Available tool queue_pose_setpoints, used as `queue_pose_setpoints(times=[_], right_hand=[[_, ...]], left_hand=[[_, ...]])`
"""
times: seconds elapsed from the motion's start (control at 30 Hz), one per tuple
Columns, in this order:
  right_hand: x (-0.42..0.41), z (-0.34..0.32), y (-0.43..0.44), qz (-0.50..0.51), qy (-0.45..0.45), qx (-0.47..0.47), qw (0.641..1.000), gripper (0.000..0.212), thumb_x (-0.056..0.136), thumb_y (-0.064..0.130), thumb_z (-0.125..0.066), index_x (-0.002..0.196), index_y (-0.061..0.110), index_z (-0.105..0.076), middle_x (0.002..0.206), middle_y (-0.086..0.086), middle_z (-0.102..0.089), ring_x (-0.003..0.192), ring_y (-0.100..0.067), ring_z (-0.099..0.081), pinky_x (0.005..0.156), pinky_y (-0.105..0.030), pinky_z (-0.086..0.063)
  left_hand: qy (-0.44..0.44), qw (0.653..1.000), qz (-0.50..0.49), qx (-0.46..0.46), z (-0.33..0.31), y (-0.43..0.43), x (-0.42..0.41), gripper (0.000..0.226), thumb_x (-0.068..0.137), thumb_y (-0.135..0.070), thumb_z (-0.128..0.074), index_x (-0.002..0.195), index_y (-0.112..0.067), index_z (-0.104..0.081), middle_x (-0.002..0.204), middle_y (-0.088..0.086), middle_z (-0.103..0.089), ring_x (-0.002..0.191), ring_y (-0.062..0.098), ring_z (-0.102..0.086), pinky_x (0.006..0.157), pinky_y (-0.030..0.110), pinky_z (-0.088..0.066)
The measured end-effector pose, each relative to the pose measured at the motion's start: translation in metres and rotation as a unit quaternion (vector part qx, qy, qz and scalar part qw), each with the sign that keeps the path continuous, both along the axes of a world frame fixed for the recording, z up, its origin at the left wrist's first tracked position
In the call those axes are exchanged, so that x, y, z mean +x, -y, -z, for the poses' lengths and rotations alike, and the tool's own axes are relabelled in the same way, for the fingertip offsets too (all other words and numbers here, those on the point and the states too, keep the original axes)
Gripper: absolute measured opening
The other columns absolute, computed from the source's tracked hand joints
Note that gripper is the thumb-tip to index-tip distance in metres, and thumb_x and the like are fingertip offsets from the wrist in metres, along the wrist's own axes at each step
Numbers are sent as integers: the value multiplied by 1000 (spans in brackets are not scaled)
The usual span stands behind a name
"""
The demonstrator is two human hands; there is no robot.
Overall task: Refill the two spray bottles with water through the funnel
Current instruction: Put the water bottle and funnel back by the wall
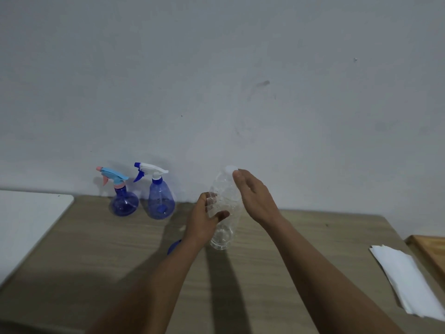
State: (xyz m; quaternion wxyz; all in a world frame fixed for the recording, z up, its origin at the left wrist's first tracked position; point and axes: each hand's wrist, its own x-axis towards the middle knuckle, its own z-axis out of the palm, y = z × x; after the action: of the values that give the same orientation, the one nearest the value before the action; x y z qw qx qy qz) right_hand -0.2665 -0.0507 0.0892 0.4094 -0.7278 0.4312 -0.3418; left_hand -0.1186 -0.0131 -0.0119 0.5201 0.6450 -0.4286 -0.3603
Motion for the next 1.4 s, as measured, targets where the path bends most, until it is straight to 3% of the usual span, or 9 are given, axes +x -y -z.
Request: queue_pose_setpoints(times=[0.1,0.2,0.3,0.43,0.57,0.73,0.9,1.23,1.4], right_hand=[[-6,16,-6,-40,26,62,997,74,82,81,-51,146,46,-37,145,10,-51,134,-7,-46,110,-35,-38],[-6,32,-9,-34,33,79,996,83,77,63,-73,146,47,-31,140,11,-50,131,-6,-47,107,-32,-41],[-5,49,-9,-7,38,76,996,81,82,39,-82,146,41,-32,129,8,-54,124,-5,-52,100,-27,-46],[-4,70,-11,13,33,72,997,78,81,30,-84,140,37,-35,122,13,-54,120,-10,-54,96,-26,-48],[0,85,-14,55,16,59,997,69,82,32,-82,138,26,-42,122,4,-58,116,-13,-57,88,-21,-46],[5,89,-11,77,7,39,996,58,85,29,-80,129,23,-43,119,2,-61,111,-13,-59,86,-23,-45],[10,85,1,76,14,27,997,54,84,27,-80,124,24,-44,116,4,-58,106,-13,-60,87,-31,-52],[34,70,51,99,0,8,995,55,89,30,-76,130,21,-41,122,1,-56,109,-16,-59,88,-26,-46],[41,83,65,100,1,27,995,58,91,19,-73,135,20,-34,128,-2,-52,121,-19,-55,102,-36,-48]], left_hand=[[-18,1000,-10,13,0,-1,1,54,71,-21,-89,113,-32,-57,110,-8,-69,99,11,-66,84,26,-57],[0,1000,2,21,0,-4,5,64,65,-19,-93,119,-23,-59,112,-4,-68,100,9,-64,83,22,-56],[13,999,24,37,6,-12,16,71,61,-15,-94,123,-23,-60,118,-1,-67,111,16,-63,97,37,-54],[69,997,-8,40,17,-32,33,64,68,-18,-90,124,-31,-62,124,-7,-66,114,9,-62,99,32,-52],[190,974,-67,105,33,-63,47,64,75,-33,-85,133,-28,-58,134,-5,-59,123,17,-57,91,23,-39],[208,958,-49,193,64,-84,53,75,67,-36,-89,134,-21,-59,129,1,-65,114,21,-62,93,27,-45],[213,960,-49,172,68,-70,51,56,76,-25,-83,129,-21,-64,117,1,-71,98,15,-62,70,10,-35],[280,945,-15,168,53,14,75,47,85,-32,-74,128,-20,-59,115,3,-67,104,25,-63,79,26,-38],[275,947,-10,169,69,39,81,48,84,-26,-75,129,-15,-59,122,8,-65,108,26,-61,94,34,-47]])
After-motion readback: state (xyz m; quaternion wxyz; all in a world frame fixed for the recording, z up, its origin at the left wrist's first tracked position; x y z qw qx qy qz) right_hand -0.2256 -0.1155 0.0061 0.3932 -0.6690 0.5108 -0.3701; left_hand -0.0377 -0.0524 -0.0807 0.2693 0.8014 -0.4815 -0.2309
